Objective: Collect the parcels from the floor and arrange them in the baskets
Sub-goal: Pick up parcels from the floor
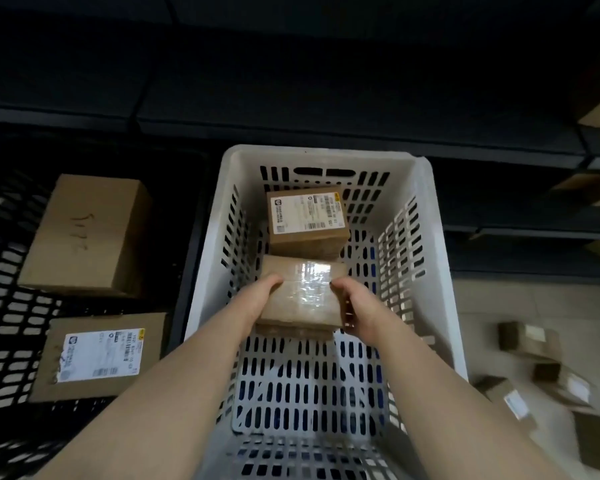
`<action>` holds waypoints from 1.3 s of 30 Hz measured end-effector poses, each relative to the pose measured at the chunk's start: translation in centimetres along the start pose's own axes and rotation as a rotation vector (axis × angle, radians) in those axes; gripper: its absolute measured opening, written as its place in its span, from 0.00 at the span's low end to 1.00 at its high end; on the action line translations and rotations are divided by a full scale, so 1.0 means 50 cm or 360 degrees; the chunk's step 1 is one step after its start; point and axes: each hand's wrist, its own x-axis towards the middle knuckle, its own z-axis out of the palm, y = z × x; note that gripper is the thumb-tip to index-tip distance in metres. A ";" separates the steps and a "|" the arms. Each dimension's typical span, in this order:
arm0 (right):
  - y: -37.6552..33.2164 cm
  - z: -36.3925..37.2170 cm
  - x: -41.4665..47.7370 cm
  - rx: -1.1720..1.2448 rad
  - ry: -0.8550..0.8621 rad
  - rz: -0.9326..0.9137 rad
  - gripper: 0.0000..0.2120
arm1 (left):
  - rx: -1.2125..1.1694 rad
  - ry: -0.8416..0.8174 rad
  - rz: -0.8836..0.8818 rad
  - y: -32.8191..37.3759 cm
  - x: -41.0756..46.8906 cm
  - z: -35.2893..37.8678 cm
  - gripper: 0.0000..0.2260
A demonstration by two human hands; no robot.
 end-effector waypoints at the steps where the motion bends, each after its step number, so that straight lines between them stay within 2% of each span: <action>1: 0.001 0.002 -0.001 0.0001 0.0014 0.0013 0.14 | 0.0040 0.0041 0.0003 -0.001 0.003 -0.001 0.21; 6: -0.001 0.018 -0.042 0.0039 0.0141 -0.0022 0.15 | 0.0182 0.0236 0.0149 0.011 -0.028 0.003 0.30; 8: -0.005 0.023 -0.068 0.0062 0.0242 -0.0089 0.26 | 0.0239 0.0305 0.0266 0.025 -0.053 0.007 0.30; 9: -0.007 0.022 -0.083 0.0068 0.0289 -0.0129 0.33 | 0.0254 0.0322 0.0333 0.034 -0.071 0.011 0.28; 10: -0.007 0.021 -0.096 0.0077 0.0320 -0.0176 0.35 | 0.0273 0.0334 0.0412 0.045 -0.092 0.015 0.23; 12: -0.017 0.024 -0.139 0.0096 0.0369 -0.0281 0.26 | 0.0339 0.0351 0.0549 0.063 -0.129 0.027 0.17; 16: -0.031 0.006 -0.215 0.0203 0.0470 -0.0491 0.14 | 0.0362 0.0374 0.0720 0.082 -0.200 0.061 0.21; 19: -0.038 -0.026 -0.277 0.0276 0.0580 -0.0631 0.08 | 0.0217 0.0365 0.0817 0.090 -0.246 0.095 0.17; 25: -0.009 -0.149 -0.399 0.0612 0.0748 -0.0795 0.07 | 0.0270 0.0218 0.1057 0.094 -0.346 0.212 0.05; 28: 0.040 -0.226 -0.452 0.0772 0.0837 -0.0834 0.15 | 0.0335 0.0158 0.1163 0.080 -0.396 0.295 0.06; 33: 0.171 -0.377 -0.548 0.0897 0.0972 -0.0837 0.13 | 0.0390 -0.0064 0.1183 0.011 -0.491 0.464 0.05; 39: 0.384 -0.578 -0.680 0.1046 0.1131 -0.0795 0.10 | 0.0510 -0.0297 0.1170 -0.144 -0.597 0.685 0.06</action>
